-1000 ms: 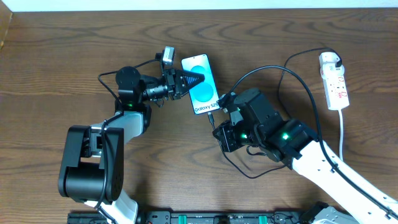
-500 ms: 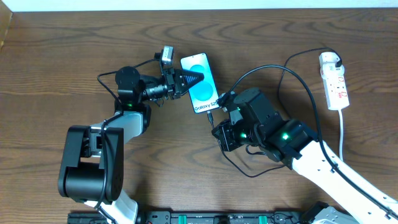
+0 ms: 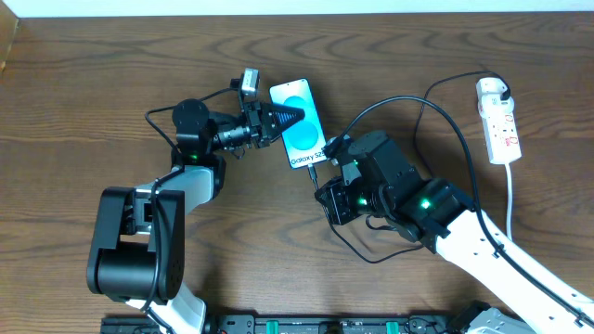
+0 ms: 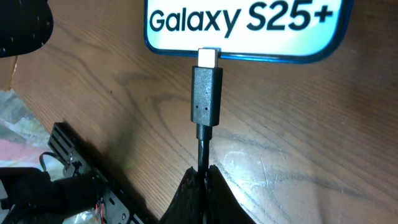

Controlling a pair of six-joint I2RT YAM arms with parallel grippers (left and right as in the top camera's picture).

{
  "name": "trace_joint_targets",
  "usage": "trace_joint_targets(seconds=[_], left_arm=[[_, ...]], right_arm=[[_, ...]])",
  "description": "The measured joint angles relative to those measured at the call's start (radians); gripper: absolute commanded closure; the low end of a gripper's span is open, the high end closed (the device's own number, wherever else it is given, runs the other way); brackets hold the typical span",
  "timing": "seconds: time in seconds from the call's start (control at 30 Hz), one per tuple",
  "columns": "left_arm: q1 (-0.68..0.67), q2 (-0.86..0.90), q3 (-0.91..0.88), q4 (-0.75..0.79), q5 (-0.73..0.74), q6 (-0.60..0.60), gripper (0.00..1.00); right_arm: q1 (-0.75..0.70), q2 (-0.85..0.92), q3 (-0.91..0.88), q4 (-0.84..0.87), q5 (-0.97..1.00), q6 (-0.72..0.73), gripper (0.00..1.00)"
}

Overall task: Plug charger to phone and switch on socket
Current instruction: 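Push the plug upward into the phone port with the right gripper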

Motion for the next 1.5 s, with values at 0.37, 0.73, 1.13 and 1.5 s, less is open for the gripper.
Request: trace_joint_targets(seconds=[0.37,0.73,1.13,1.5], left_arm=[[0.0,0.0,0.0,0.0,0.0,0.0,0.93],[0.0,0.0,0.0,0.0,0.0,-0.004,0.93],[0.0,0.0,0.0,0.0,0.0,-0.012,0.93],[0.0,0.0,0.0,0.0,0.0,-0.035,0.93]], right_arm=[[0.0,0.0,0.0,-0.024,0.0,0.0,0.99],[0.0,0.0,0.0,-0.019,0.0,0.0,0.99],[0.0,0.0,0.0,-0.019,0.0,0.0,0.99],[0.0,0.0,0.0,-0.019,0.0,0.01,0.99]])
